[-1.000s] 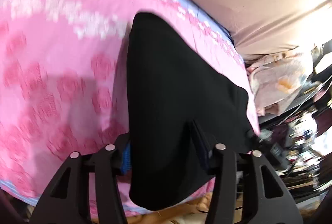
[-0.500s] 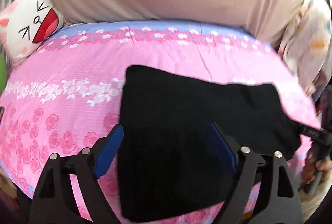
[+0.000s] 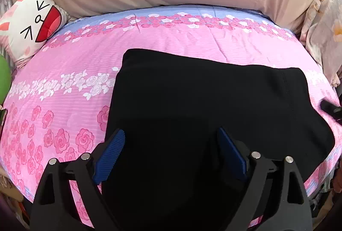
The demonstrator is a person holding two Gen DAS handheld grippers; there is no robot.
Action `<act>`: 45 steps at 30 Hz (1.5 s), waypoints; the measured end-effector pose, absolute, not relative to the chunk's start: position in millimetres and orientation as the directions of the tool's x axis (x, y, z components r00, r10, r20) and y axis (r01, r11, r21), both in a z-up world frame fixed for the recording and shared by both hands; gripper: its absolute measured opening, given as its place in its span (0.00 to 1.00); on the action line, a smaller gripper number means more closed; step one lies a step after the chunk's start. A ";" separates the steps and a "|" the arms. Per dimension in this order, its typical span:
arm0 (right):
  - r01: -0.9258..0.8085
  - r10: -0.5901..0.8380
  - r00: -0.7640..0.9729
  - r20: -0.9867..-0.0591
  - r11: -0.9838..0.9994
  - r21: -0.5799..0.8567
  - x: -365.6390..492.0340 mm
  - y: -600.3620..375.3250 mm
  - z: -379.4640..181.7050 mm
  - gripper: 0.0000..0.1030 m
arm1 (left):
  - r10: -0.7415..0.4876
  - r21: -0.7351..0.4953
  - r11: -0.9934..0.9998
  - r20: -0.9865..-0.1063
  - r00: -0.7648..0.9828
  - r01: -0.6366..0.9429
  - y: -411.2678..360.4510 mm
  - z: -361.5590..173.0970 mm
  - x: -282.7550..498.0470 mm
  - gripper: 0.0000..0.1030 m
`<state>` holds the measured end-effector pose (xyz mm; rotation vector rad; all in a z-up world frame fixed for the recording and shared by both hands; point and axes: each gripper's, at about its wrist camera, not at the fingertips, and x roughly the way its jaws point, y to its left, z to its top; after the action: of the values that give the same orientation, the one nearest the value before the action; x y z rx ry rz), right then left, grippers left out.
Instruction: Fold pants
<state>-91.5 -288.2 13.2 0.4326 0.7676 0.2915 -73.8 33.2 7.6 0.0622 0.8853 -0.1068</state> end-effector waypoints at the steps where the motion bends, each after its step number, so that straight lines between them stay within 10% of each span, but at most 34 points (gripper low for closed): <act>1: -0.117 0.402 0.709 -0.580 0.877 0.466 -100.3 -286.9 23.3 0.71 | -0.068 0.006 0.993 -0.777 0.626 0.115 33.8 8.2 -74.0 0.84; 15: -0.128 0.384 0.579 -0.719 0.914 0.386 -103.4 -243.2 -17.1 0.78 | 0.006 0.010 1.000 -0.794 0.608 0.003 66.3 17.2 -89.7 0.89; 29: -0.153 0.562 0.522 -0.642 0.802 0.577 -106.5 -250.4 -33.1 0.81 | -0.370 -0.379 0.923 -0.813 0.449 0.074 84.2 -17.6 -88.0 0.95; 42: -0.188 0.637 0.546 -0.545 0.726 0.661 -67.6 -236.8 -34.9 0.83 | -0.415 -0.406 0.904 -0.763 0.496 0.131 64.3 -17.5 -54.4 0.95; 45: -0.172 0.630 0.564 -0.534 0.722 0.671 -66.0 -236.7 -35.0 0.55 | -0.400 -0.423 0.903 -0.754 0.521 0.081 67.1 -15.0 -52.4 0.75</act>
<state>-66.0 -236.7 -35.0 0.6053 0.8482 0.5068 -52.4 67.1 -15.0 -0.3578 0.9859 -0.2952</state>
